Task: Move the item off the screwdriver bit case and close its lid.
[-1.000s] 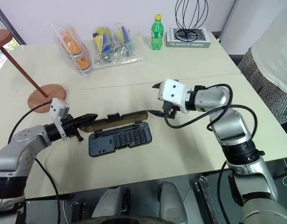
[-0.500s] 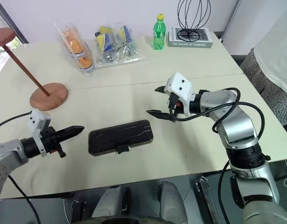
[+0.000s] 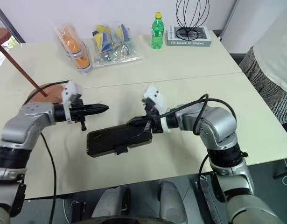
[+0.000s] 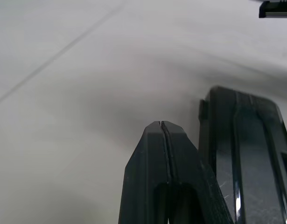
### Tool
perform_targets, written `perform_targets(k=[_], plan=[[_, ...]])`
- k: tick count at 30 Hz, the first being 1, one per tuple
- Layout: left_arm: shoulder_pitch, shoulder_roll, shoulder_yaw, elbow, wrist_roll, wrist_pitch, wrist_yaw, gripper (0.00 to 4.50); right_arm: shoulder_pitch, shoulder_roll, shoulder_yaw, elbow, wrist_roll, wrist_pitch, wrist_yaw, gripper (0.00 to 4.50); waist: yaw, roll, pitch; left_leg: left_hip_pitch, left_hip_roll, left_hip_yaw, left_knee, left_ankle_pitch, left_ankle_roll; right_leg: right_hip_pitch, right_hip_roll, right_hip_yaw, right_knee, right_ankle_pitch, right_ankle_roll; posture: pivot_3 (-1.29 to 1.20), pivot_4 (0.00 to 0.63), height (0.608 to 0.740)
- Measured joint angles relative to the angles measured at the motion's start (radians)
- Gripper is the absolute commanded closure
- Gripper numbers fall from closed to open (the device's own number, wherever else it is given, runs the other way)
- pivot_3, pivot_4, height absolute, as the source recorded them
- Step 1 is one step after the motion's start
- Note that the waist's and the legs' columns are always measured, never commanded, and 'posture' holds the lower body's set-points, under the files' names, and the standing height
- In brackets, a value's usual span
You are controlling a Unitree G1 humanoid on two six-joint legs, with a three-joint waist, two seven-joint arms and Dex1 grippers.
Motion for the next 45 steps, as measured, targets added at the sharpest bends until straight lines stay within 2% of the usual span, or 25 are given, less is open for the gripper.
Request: perform_targets(k=[8, 16, 22, 32, 45], plan=[[-0.041, -0.056, -0.084, 0.159, 0.099, -0.107, -0.084, 4.5, 0.07, 0.03, 0.015, -0.072, 0.158, 0.169, -0.022, 4.47, 0.001, 0.0, 0.0, 0.0, 0.0, -0.001, 0.001, 0.0, 0.0, 0.0, 0.0, 0.0, 0.0, 0.0, 0.0, 0.0, 0.15, 0.74], [-0.076, -0.099, -0.086, 0.208, 0.144, -0.137, -0.103, 4.5, 0.106, 0.152, 0.033, -0.035, 0.156, 0.218, -0.161, 4.47, 0.0, 0.0, 0.0, 0.0, 0.0, -0.001, 0.001, 0.0, 0.0, 0.0, 0.0, 0.0, 0.001, 0.0, 0.0, 0.0, 0.15, 0.74], [-0.076, -0.101, -0.087, 0.217, 0.166, -0.153, -0.12, 4.5, 0.113, 0.199, 0.032, 0.028, 0.124, 0.217, -0.247, 4.47, 0.0, 0.0, 0.0, 0.0, 0.0, -0.001, 0.001, 0.0, 0.0, 0.0, 0.0, 0.0, 0.001, 0.0, 0.0, 0.0, 0.15, 0.74], [-0.074, -0.115, -0.087, 0.215, 0.176, -0.155, -0.121, 4.5, 0.127, 0.197, 0.071, 0.041, 0.087, 0.148, -0.311, 4.47, -0.004, 0.0, 0.0, 0.0, 0.0, -0.001, 0.001, 0.0, 0.0, 0.0, 0.0, 0.0, 0.002, 0.0, 0.0, 0.0, 0.15, 0.74], [-0.074, -0.14, -0.112, 0.215, 0.199, -0.18, -0.139, 4.5, 0.156, 0.134, 0.169, 0.025, 0.056, 0.086, -0.335, 4.47, -0.003, -0.001, -0.001, 0.001, 0.0, -0.001, 0.002, 0.0, 0.0, 0.001, 0.0, 0.0, 0.003, 0.0, 0.0, 0.0, 0.15, 0.74]])
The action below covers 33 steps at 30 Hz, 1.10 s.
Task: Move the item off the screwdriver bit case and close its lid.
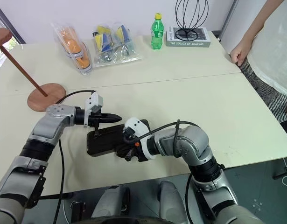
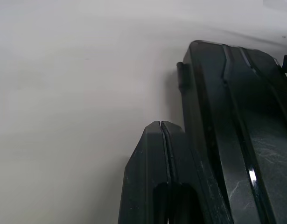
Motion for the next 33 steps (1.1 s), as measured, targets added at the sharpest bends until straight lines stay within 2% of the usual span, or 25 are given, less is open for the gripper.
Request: perform_targets(k=[10, 22, 33], plan=[[0.001, -0.008, -0.003, 0.0, 0.001, -0.004, -0.001, 4.5, -0.015, -0.042, 0.101, -0.005, -0.106, -0.099, -0.042, 4.47, 0.0, 0.0, 0.0, 0.0, 0.0, 0.0, 0.0, 0.0, 0.0, 0.0, 0.0, 0.0, 0.0, 0.0, 0.0, 0.0, 0.15, 0.74], [0.001, -0.015, -0.008, 0.003, 0.032, -0.063, -0.001, 4.5, -0.031, -0.062, 0.075, -0.065, -0.101, -0.053, -0.046, 4.47, 0.003, 0.0, 0.0, -0.001, 0.0, 0.0, 0.0, 0.0, 0.0, 0.0, 0.0, 0.0, 0.0, 0.0, 0.0, 0.0, 0.15, 0.74], [-0.006, -0.035, -0.011, 0.022, 0.05, -0.089, -0.002, 4.5, -0.032, -0.013, 0.071, -0.09, -0.102, -0.018, -0.084, 4.47, 0.002, 0.0, 0.0, -0.001, 0.0, 0.0, 0.0, 0.0, 0.0, 0.0, 0.0, 0.0, -0.001, 0.0, 0.0, 0.0, 0.15, 0.74]])
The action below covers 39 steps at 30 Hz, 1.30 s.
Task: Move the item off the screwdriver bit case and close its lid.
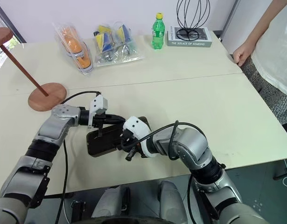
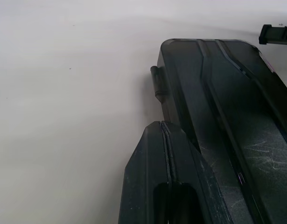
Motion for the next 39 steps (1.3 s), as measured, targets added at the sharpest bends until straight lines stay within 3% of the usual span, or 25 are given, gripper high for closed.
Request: perform_targets(k=[39], plan=[[0.044, 0.006, 0.003, -0.082, 0.046, -0.015, 0.002, 4.5, -0.03, -0.013, 0.13, 0.005, -0.058, -0.084, -0.018, 4.47, -0.005, 0.0, 0.0, 0.001, 0.0, 0.0, 0.0, 0.0, 0.0, 0.0, 0.0, 0.0, 0.0, 0.0, 0.0, 0.0, 0.15, 0.74]])
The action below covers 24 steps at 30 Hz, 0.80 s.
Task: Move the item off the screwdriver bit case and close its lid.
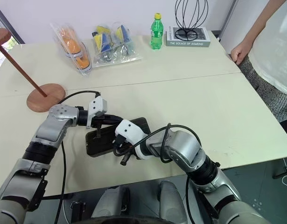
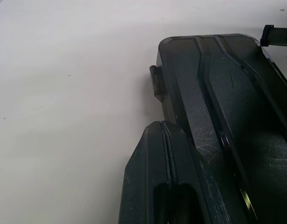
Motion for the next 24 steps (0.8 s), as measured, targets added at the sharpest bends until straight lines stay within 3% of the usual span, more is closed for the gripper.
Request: perform_targets(k=[15, 24], plan=[[0.011, 0.003, 0.001, -0.038, 0.02, -0.002, 0.0, 4.5, -0.035, -0.071, 0.165, 0.005, -0.082, -0.153, 0.0, 4.47, 0.0, 0.0, 0.0, 0.0, 0.0, 0.0, 0.0, 0.0, 0.0, 0.0, 0.0, 0.0, 0.0, 0.0, 0.0, 0.0, 0.15, 0.74], [-0.041, -0.064, 0.001, 0.061, 0.035, -0.065, 0.005, 4.5, -0.04, -0.089, 0.138, 0.001, -0.077, -0.157, 0.024, 4.47, 0.017, 0.0, -0.001, 0.0, -0.001, -0.001, 0.002, 0.0, 0.0, 0.002, -0.001, -0.001, 0.0, 0.0, 0.0, 0.0, 0.15, 0.74]])
